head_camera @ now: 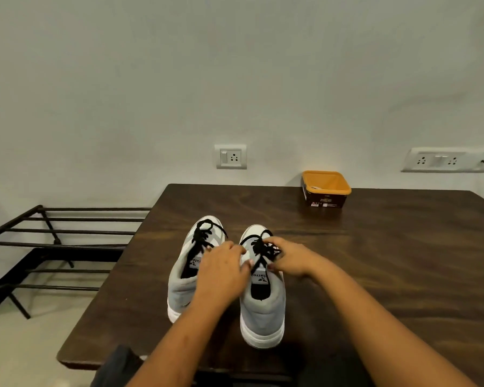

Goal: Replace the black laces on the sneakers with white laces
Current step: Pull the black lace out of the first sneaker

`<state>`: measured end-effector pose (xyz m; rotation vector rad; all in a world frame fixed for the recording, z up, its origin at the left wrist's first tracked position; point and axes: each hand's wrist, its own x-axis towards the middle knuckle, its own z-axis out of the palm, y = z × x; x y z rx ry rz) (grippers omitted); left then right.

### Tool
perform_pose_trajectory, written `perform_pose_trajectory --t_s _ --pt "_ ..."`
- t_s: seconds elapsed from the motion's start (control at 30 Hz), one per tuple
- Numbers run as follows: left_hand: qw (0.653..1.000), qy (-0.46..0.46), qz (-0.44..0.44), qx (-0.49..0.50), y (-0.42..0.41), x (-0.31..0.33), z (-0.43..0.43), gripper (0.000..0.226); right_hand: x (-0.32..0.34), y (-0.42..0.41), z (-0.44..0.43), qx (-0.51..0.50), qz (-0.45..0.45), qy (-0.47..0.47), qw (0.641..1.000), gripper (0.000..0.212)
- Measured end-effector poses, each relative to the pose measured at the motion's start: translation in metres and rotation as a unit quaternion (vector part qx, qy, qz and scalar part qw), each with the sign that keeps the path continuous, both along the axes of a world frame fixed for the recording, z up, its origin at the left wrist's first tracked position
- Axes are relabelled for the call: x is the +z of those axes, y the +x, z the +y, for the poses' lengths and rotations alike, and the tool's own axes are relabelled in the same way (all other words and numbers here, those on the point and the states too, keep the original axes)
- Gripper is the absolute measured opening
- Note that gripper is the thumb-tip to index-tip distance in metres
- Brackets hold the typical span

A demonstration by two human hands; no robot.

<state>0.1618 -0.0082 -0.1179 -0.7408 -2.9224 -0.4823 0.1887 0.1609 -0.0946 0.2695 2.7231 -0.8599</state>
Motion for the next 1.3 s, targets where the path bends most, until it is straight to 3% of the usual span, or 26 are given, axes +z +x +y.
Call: perform_pose_trajectory --t_s 0.1,0.2,0.37,0.53,0.67,0.83,0.97,1.07,1.17,1.3 --pt "0.987 0.068 -0.140 -0.042 -0.009 -0.002 0.017 0.048 -0.001 -0.012 0.014 0.004 0.004 -0.020 1.000 0.049" --pt "0.969 0.107 -0.217 -0.055 -0.025 -0.001 0.025 0.052 -0.013 -0.025 0.014 -0.024 0.030 -0.025 0.999 0.029" --pt "0.915 0.191 -0.346 -0.081 -0.043 -0.010 0.026 0.085 -0.032 -0.043 0.009 -0.063 0.094 -0.037 0.993 0.029" --pt "0.892 0.262 -0.348 -0.121 -0.043 -0.016 0.026 0.108 -0.023 -0.039 -0.001 -0.108 0.110 -0.208 0.966 0.014" --pt "0.868 0.355 -0.321 -0.131 -0.043 -0.015 0.027 0.110 -0.007 -0.026 0.008 -0.141 0.110 -0.321 0.930 0.008" --pt "0.909 0.285 -0.277 -0.124 -0.034 -0.021 0.028 0.098 0.007 -0.016 0.024 -0.250 0.188 -0.456 0.833 0.017" --pt "0.925 0.261 -0.249 -0.117 -0.033 -0.021 0.029 0.065 -0.003 -0.017 0.033 -0.299 0.213 -0.292 0.883 0.018" --pt "0.932 0.262 -0.223 -0.111 -0.034 -0.022 0.030 0.049 -0.009 -0.018 0.044 -0.355 0.213 -0.281 0.866 0.019" --pt "0.927 0.285 -0.220 -0.101 -0.035 -0.024 0.031 0.047 -0.015 -0.016 0.063 -0.398 0.228 -0.222 0.861 0.027" --pt "0.920 0.292 -0.244 -0.097 -0.036 -0.022 0.031 0.057 -0.019 -0.013 0.064 -0.309 0.166 -0.221 0.910 0.024"
